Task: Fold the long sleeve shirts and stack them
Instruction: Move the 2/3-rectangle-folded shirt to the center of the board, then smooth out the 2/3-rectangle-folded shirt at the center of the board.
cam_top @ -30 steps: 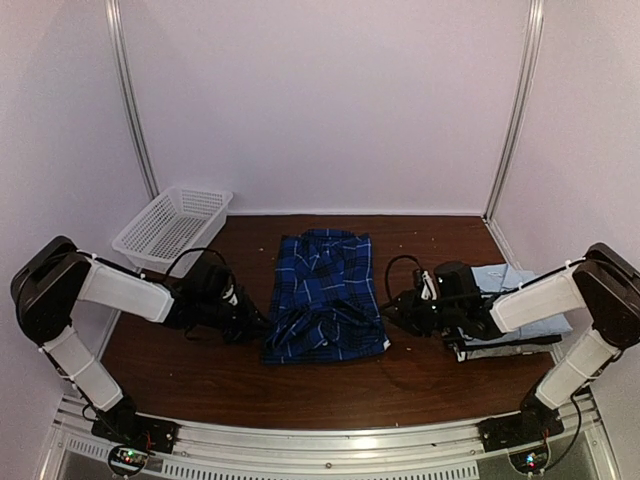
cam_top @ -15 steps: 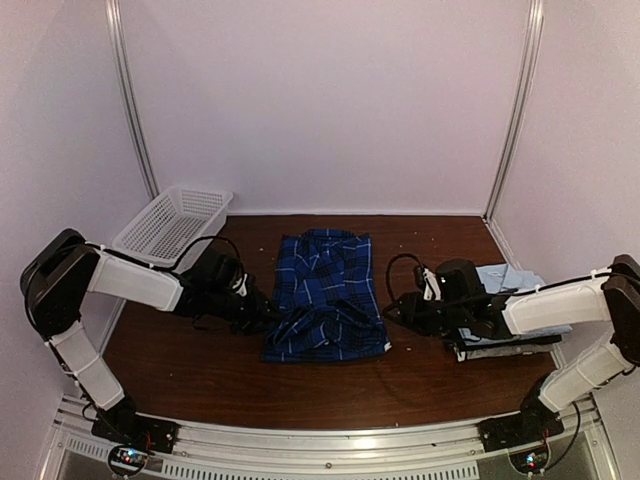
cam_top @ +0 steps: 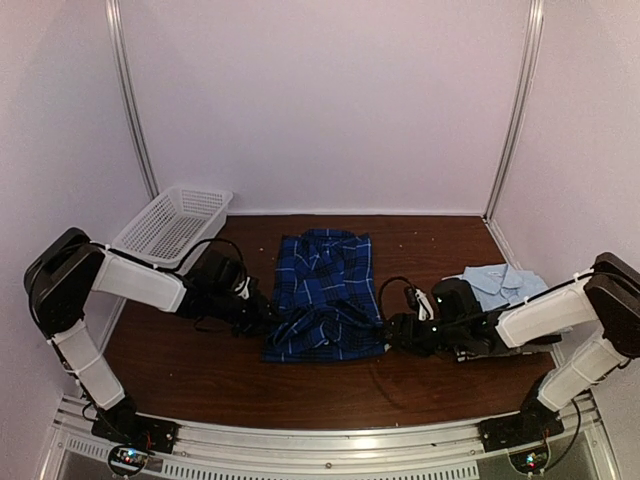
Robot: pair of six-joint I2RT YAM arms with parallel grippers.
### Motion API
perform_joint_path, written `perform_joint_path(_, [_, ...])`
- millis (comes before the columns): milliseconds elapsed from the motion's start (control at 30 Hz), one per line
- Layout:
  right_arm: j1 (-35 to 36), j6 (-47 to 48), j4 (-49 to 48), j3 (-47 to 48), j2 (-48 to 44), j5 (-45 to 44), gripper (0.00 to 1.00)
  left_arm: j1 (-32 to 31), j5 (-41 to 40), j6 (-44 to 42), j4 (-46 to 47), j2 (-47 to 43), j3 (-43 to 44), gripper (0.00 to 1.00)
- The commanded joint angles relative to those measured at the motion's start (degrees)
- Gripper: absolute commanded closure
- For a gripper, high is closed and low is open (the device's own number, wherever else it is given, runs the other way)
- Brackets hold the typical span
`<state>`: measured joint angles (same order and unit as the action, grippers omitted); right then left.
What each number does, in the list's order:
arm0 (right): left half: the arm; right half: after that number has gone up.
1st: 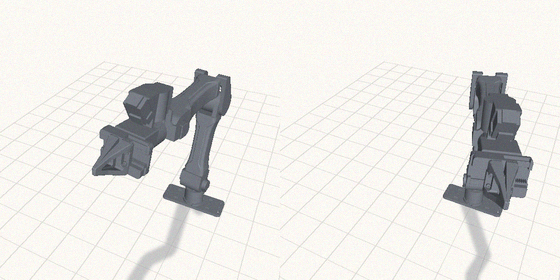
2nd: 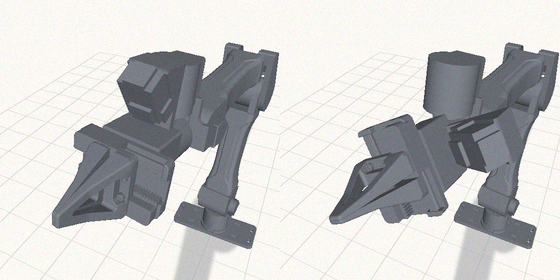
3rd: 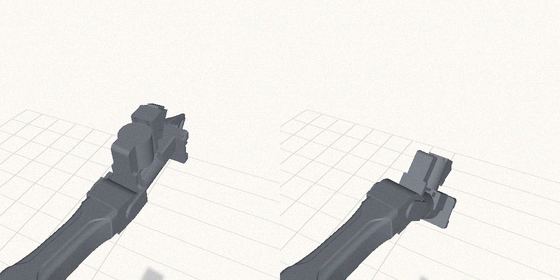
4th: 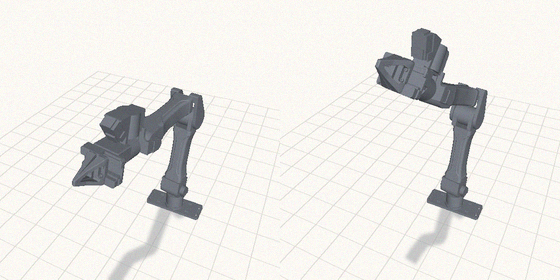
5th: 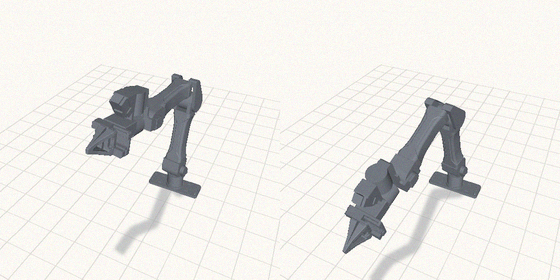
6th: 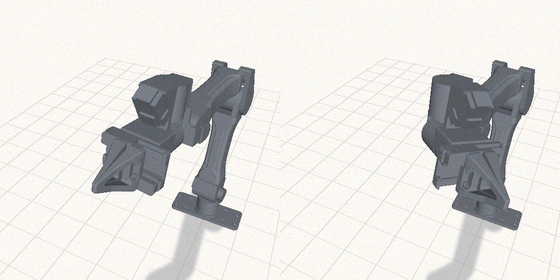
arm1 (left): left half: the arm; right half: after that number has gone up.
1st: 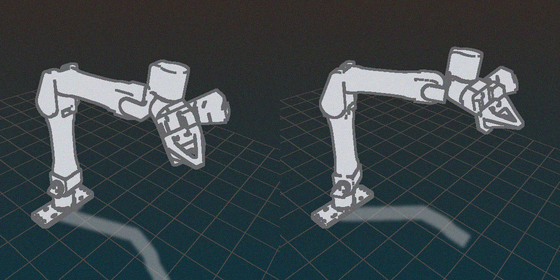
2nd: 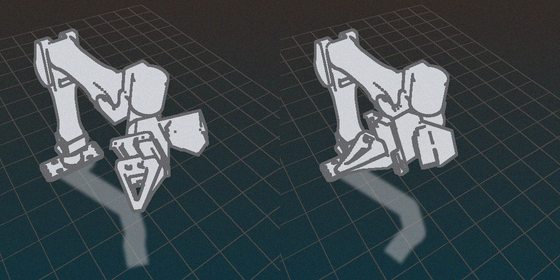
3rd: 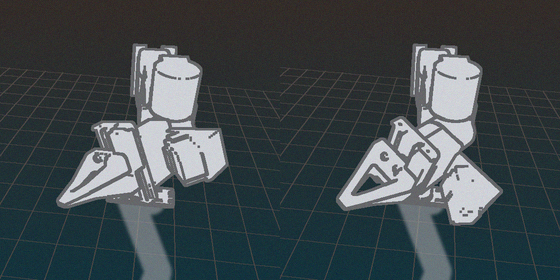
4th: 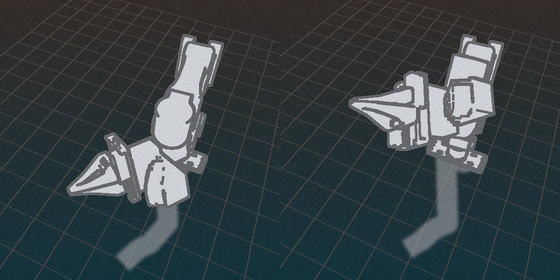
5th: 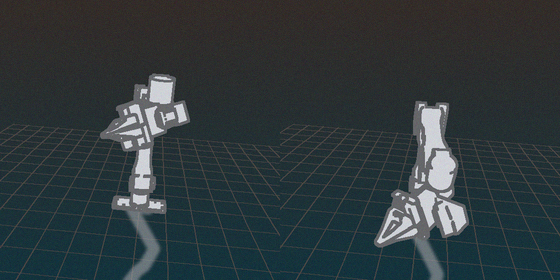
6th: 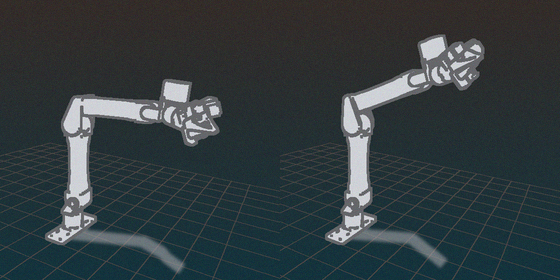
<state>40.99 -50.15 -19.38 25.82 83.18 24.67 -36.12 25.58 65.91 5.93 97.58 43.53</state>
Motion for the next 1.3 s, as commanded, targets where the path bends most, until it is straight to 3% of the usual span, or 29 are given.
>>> perform_joint_path(0, [0.3,-2.0,-11.2,-1.6,3.1,5.1,0.22,-0.7,0.5,-0.2,1.8,1.1,0.4,0.66])
perform_joint_path(867, [0.2,2.0,-18.2,0.1,6.9,7.7,0.19,-1.2,0.5,0.1,2.4,2.6,0.4,0.68])
perform_joint_path(1267, [0.1,3.6,-16.9,-1.7,6.3,19.2,0.19,-1.3,0.4,0.1,2.5,3.2,0.3,0.68])
